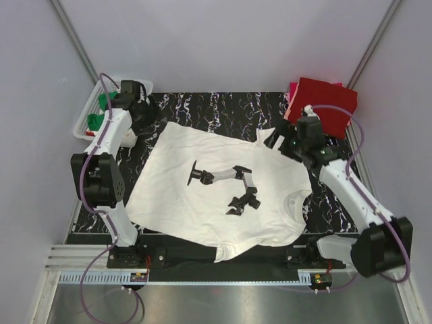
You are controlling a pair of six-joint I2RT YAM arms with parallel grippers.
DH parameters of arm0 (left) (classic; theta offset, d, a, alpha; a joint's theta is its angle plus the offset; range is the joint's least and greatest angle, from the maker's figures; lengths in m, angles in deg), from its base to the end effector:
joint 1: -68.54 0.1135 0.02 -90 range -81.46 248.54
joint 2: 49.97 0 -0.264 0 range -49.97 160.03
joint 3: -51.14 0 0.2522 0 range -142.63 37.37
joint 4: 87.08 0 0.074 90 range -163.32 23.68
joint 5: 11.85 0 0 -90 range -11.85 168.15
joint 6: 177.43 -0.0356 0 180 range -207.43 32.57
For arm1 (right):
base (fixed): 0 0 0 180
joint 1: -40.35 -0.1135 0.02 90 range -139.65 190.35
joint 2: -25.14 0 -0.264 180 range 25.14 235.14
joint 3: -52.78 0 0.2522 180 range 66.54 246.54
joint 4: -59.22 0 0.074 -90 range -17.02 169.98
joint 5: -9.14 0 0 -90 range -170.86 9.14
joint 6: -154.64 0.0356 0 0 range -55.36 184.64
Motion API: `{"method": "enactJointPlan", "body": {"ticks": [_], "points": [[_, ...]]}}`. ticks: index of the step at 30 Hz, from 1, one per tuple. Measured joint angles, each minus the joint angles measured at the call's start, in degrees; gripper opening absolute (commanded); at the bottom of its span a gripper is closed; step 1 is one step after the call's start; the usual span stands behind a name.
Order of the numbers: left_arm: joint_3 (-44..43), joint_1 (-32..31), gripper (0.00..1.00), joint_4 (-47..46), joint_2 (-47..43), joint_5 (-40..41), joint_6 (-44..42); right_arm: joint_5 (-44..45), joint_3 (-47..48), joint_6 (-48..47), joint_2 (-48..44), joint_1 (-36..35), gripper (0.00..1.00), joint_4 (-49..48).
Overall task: Fold and stack the t-shirts
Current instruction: Flatten the tshirt out
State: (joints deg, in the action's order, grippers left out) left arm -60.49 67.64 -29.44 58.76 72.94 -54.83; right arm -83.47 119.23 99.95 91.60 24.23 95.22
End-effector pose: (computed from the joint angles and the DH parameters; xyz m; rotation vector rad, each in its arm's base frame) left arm 0.4197 -0.0098 0.2869 -0.6626 2.4692 -0.3455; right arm 0.2449 0.0725 0.2911 0.3498 2.2263 0.5443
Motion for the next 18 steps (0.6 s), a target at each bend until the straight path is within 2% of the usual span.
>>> {"method": "enactJointPlan", "body": {"ticks": [4,7,11,18], "points": [[10.32,-1.9,0.86,-3.89,-8.13,0.44,-1.33,5.46,13.31,-3.54,13.84,0.0,1.0,5.38],[17.4,-3.41,0.85,-6.16,-10.4,0.09,-1.57,7.76,19.93,-5.88,24.81,0.02,1.0,10.67],[22.75,-4.98,0.84,-7.58,-8.72,-0.7,-1.77,9.03,27.45,-8.61,36.57,0.04,0.98,16.35],[24.39,-5.16,0.83,-10.91,-3.85,-1.11,-2.12,9.09,43.76,-12.28,52.39,0.04,0.96,22.18]]}}
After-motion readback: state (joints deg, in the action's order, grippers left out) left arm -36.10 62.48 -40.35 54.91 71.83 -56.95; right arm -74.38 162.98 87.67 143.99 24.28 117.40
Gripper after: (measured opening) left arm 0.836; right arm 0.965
